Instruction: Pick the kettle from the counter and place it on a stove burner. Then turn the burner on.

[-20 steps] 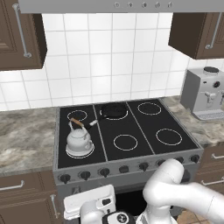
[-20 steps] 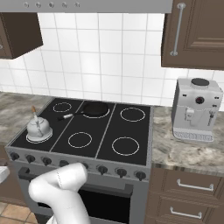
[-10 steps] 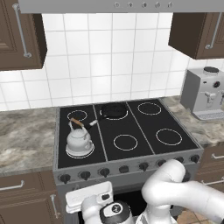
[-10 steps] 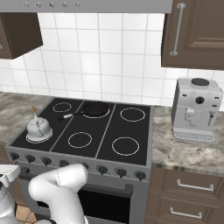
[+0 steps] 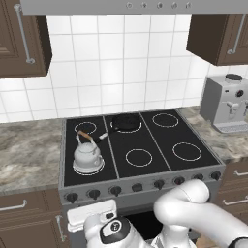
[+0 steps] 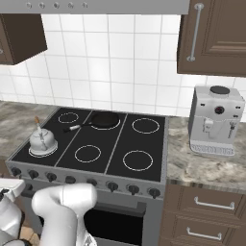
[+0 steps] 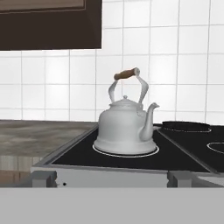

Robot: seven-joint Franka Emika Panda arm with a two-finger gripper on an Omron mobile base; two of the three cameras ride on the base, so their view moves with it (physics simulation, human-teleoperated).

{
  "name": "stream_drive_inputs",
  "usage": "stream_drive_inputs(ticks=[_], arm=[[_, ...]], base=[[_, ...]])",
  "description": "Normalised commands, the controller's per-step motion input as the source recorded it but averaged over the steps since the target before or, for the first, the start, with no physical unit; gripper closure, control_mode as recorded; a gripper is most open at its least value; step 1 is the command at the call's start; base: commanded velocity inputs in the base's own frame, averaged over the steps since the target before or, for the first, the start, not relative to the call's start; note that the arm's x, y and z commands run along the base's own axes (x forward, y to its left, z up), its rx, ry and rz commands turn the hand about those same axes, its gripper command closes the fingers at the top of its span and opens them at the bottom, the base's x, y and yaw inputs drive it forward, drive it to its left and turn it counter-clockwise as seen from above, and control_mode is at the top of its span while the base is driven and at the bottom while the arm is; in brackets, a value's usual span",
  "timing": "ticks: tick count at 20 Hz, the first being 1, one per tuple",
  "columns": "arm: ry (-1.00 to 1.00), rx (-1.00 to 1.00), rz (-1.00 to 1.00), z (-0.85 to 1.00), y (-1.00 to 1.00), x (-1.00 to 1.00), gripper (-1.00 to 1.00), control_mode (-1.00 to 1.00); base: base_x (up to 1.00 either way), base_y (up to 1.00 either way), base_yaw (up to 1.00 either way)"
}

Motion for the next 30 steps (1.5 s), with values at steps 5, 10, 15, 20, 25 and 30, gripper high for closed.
stream_drive_inputs(ticks=[5, 10, 15, 20, 25, 30], arm=[[-0.03, 0.07, -0.04, -0.29, 0.36, 0.17, -1.0, -1.0], [-0.02, 0.07, -0.04, -0.28, 0.35, 0.12, -1.0, -1.0], [0.0, 0.0, 0.0, 0.0, 0.02, 0.0, -1.0, -1.0], [0.0, 0.0, 0.0, 0.0, 0.0, 0.09, -1.0, -1.0], [0.0, 0.0, 0.0, -0.06, 0.0, 0.21, -1.0, -1.0], [0.0, 0.0, 0.0, -0.23, 0.0, 0.24, -1.0, -1.0]], base=[[0.0, 0.0, 0.0], [0.0, 0.0, 0.0], [0.0, 0.0, 0.0], [0.0, 0.0, 0.0], [0.0, 0.0, 0.0], [0.0, 0.0, 0.0]])
